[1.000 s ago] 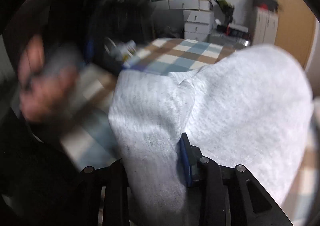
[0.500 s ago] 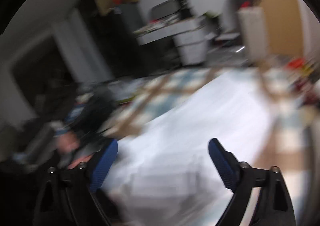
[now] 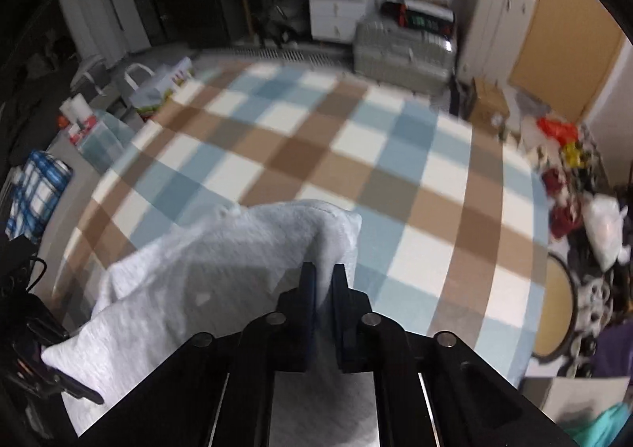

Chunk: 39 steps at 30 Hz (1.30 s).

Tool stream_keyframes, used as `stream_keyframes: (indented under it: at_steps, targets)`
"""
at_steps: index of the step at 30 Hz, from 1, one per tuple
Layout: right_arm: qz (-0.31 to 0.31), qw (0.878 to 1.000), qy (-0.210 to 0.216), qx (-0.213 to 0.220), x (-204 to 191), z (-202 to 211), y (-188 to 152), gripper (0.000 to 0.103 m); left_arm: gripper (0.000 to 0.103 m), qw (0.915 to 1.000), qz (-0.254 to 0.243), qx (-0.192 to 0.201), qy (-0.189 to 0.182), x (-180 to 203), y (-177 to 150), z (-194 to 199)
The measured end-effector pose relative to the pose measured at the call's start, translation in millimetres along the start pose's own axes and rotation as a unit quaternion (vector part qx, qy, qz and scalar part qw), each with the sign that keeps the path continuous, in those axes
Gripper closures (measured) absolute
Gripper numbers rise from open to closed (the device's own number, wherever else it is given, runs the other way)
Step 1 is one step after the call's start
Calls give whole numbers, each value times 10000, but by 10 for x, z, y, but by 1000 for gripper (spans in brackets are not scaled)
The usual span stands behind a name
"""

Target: Fold large clothes

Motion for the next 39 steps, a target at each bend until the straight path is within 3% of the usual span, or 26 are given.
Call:
stream_keyframes:
  at_steps: [5,10,12,16,20,22,24,26,27,29,32,33,36,37,39]
  targets:
    - [-82,9999,-53,86,-233,-79,192,98,98,9997,122,-24,228,-220,0,75]
    - [-506,9976,-165,-435,-379,-769,115,98,98,9957,821,50,428,-739,-113,150]
    - [-540,9941,-370,-866,-435,-1121,-66,98,98,9934,1049,133,442,-909,-142,188]
    - [-455,9909,-611,-1110,-475,-1405,-294,98,96,9915,1206,312,377,-1042,-169,226]
    - [-1020,9917,-209,-759,-351,-1240,-225,92,84,9902,1082,406,780,-1001,-137,371]
    - [-1221,9921,50,-272,-297,-893,-110,89,73,9852,984,520,1303,-878,-82,542]
    - [-1190,9923,297,149,-350,-490,-46,88,72,9796,523,869,1733,-666,35,838]
    - [-957,9928,518,509,-490,-6,-56,88,71,9751,155,1269,1812,-342,120,1041]
    - [-875,9924,663,565,-580,172,-97,88,60,9769,-39,1369,1638,-119,137,1073]
    - [-560,9935,875,459,-824,479,-269,88,41,9819,-465,1178,1407,252,65,899]
    - [-332,9910,1298,59,-1141,595,-586,89,41,9821,-1014,649,1447,407,-41,400]
    - [-257,9924,1195,-110,-1181,528,-695,91,41,9810,-1002,464,1594,309,-109,213]
    - [-586,9904,975,-783,-1159,125,-1064,89,39,9825,-352,-7,1828,-327,-220,-21]
    - [-766,9884,969,-882,-1137,19,-1136,90,39,9872,96,89,1588,-496,-241,-52]
    - [-1188,9817,1083,-1018,-1095,-158,-1205,93,40,9895,479,376,1311,-596,-201,23]
Point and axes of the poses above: each gripper's, at about its wrist camera, not at the fingertips, and z roughly against the way its jaws point, x to its right, y to its top, the point moved 9 cm from there along -z, roughly the way its jaws point, and after that the axes turned 11 degrees about x, right-handed, at the moved point
